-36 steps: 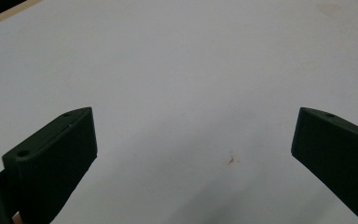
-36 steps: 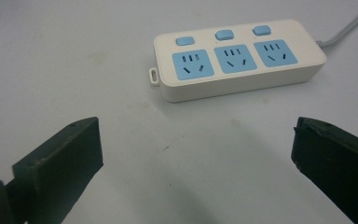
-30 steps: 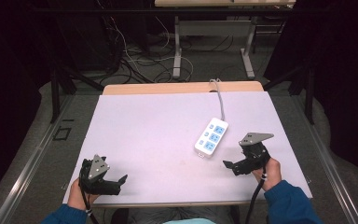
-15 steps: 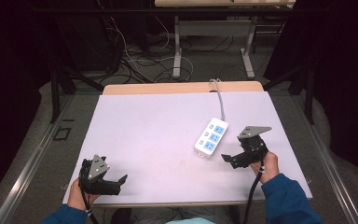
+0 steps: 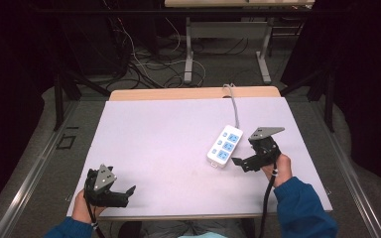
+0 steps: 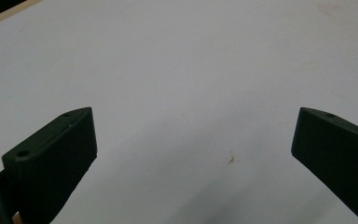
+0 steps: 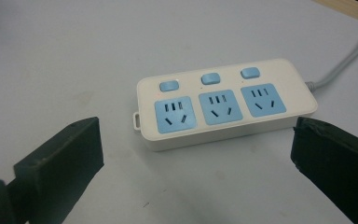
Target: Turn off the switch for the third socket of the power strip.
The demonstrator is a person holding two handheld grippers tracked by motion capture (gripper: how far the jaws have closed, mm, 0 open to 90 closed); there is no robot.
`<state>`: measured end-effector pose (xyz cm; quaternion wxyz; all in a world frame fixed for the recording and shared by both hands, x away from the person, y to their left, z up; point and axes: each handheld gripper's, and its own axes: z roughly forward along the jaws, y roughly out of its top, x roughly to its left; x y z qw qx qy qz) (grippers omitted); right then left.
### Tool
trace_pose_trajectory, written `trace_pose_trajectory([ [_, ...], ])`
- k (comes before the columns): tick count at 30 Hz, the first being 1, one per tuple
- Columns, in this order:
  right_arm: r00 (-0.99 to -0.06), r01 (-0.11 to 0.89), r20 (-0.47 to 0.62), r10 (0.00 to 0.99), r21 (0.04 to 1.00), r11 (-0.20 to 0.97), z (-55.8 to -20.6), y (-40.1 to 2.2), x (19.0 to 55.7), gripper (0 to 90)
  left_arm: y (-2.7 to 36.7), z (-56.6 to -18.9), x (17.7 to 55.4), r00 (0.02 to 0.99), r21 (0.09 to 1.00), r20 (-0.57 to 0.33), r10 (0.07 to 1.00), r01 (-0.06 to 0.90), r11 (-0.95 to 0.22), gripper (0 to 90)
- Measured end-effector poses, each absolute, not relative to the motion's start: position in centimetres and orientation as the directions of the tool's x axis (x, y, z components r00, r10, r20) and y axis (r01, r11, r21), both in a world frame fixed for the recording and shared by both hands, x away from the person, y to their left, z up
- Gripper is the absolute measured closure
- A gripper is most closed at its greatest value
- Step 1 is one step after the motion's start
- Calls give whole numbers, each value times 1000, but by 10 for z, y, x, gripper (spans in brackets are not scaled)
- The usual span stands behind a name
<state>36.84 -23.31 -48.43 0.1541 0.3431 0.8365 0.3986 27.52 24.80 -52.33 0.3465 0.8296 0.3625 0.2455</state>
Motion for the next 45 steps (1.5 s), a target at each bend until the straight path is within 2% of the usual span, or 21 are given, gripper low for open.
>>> trace_pose_trajectory([
  [8, -725, 444, 9, 689, 771, 457, -484, -228, 376, 15, 248, -524, 277, 617, 754, 174, 768, 418, -507, 3],
  [12, -724, 443, 12, 690, 775, 451, -484, -225, 381, 11, 247, -525, 277, 618, 757, 152, 771, 429, -493, 2],
  [14, -729, 438, 8, 685, 774, 457, -483, -224, 383, 8, 248, -523, 277, 618, 752, 176, 767, 418, -510, 2],
  [17, -730, 438, 10, 683, 774, 457, -481, -221, 385, 5, 247, -525, 276, 618, 753, 155, 770, 430, -497, 2],
  [45, -758, 414, -1, 652, 773, 482, -480, -190, 409, 0, 247, -524, 277, 624, 746, 157, 765, 433, -506, 2],
])
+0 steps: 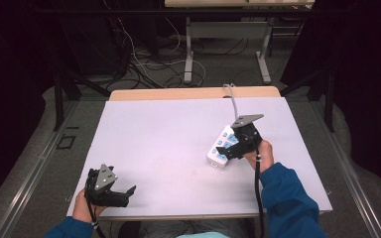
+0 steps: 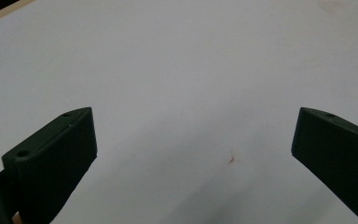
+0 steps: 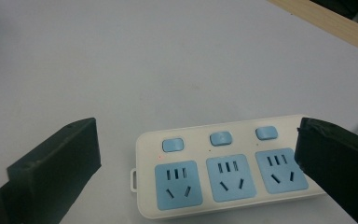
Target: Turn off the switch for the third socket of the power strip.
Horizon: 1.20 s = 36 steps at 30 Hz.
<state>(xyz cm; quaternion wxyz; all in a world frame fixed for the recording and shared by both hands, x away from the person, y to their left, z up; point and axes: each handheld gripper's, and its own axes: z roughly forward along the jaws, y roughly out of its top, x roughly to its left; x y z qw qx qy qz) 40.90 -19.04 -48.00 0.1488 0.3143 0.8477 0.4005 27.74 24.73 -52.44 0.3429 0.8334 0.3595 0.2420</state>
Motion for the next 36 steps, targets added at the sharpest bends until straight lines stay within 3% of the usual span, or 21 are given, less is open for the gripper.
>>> trace_pose_trajectory([
  [32, -774, 423, 44, 631, 777, 466, -496, -183, 418, 0, 247, -525, 278, 628, 744, 157, 762, 432, -509, 2],
  [36, -777, 424, 53, 627, 780, 460, -497, -183, 418, 74, 247, -525, 278, 626, 746, 157, 764, 432, -507, 2],
])
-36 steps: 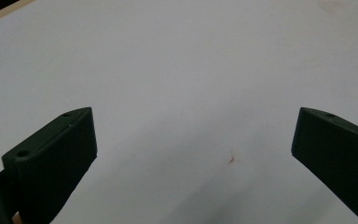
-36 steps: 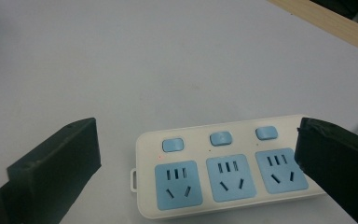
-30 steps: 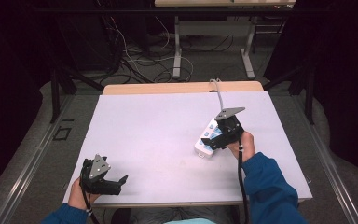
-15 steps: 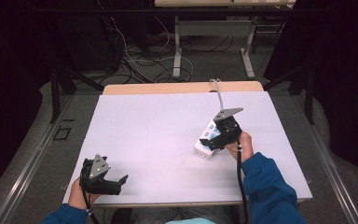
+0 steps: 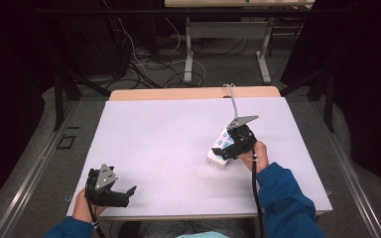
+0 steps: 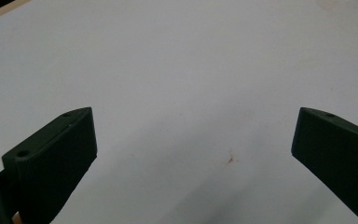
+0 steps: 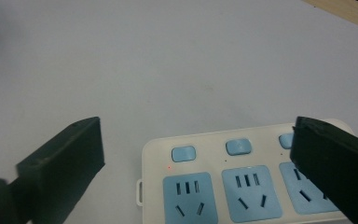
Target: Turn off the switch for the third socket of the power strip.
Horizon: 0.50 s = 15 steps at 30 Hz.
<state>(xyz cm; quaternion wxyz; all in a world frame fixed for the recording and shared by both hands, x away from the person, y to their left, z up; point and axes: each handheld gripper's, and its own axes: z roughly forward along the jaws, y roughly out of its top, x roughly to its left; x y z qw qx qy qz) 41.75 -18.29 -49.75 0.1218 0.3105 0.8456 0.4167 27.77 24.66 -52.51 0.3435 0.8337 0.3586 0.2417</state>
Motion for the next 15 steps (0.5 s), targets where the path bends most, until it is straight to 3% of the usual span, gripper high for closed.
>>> trace_pose_trajectory([
  [4, -779, 425, 51, 625, 776, 466, -501, -181, 417, 245, 247, -525, 278, 628, 745, 154, 762, 433, -507, 2],
  [7, -782, 423, 58, 620, 780, 461, -503, -179, 417, 433, 247, -525, 278, 631, 740, 154, 760, 436, -512, 2],
  [8, -782, 423, 58, 620, 780, 461, -503, -179, 417, 433, 247, -525, 278, 633, 739, 156, 758, 435, -515, 2],
  [10, -780, 429, 62, 623, 778, 459, -502, -179, 416, 606, 247, -525, 278, 632, 741, 156, 759, 434, -513, 2],
  [15, -773, 430, 63, 631, 784, 448, -504, -177, 416, 843, 247, -525, 279, 628, 741, 160, 762, 434, -513, 2],
])
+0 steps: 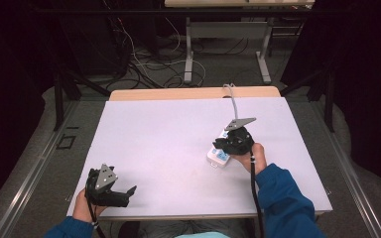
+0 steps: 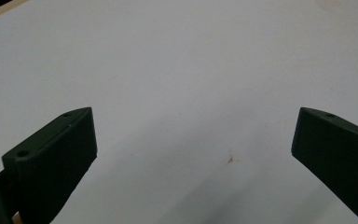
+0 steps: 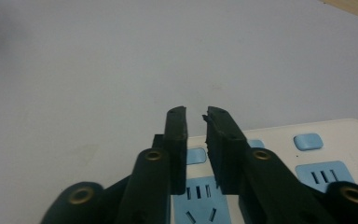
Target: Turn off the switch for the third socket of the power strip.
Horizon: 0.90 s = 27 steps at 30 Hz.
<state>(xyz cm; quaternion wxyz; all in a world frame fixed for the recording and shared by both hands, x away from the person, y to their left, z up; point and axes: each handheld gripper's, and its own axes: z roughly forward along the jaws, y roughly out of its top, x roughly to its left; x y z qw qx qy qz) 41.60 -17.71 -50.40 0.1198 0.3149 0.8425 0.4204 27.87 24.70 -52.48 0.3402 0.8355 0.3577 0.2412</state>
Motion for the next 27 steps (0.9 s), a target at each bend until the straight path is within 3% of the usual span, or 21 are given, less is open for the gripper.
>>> trace_pose_trajectory([
  [3, -763, 437, 60, 644, 782, 445, -504, -177, 416, 900, 247, -525, 279, 629, 742, 156, 762, 435, -511, 2],
  [27, -748, 459, 14, 664, 733, 502, -521, -163, 416, 900, 247, -525, 279, 628, 741, 157, 763, 436, -511, 2],
])
